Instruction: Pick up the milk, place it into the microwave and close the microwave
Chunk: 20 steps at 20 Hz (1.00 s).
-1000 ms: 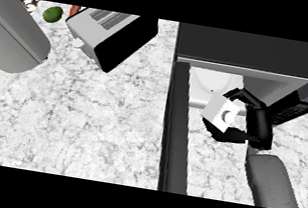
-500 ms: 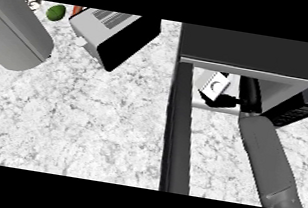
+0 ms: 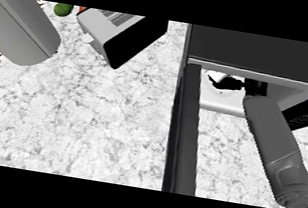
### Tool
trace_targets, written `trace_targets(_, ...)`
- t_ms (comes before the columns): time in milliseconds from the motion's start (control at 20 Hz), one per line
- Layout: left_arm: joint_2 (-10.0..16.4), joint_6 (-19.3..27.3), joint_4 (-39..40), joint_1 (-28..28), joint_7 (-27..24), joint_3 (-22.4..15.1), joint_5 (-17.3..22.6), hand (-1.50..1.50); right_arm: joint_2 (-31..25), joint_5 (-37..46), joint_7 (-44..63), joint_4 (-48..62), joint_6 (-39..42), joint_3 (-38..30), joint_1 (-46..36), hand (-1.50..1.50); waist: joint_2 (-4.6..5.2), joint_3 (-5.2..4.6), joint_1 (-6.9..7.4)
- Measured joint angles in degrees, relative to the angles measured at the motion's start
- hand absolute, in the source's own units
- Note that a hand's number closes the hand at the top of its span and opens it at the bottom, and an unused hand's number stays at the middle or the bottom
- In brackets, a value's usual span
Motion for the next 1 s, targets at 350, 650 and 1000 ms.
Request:
trace_targets(350, 0.4, 0.4, 1.0, -2.3, 0.8, -0.7, -0.8, -1.50, -2.3, 2.9, -3.5, 6.2, -9.9, -0.6, -3.4, 1.50, 0.97, 0.23, 1.13)
trace_targets(650, 0.2, 0.1, 1.7, -3.6, 0.9, -1.9, -2.0, -1.50, -4.7, 5.5, -3.3, 11.0, -15.0, -0.1, -5.4, 1.50, 1.52, 0.11, 2.44)
trace_targets(1000, 0.9, -0.1, 3.0, -5.0, 0.6, -1.7, -3.9, -1.50, -7.7, 9.0, 5.2, 16.9, -24.4, 1.2, -6.6, -1.50, 1.93, -0.23, 3.61)
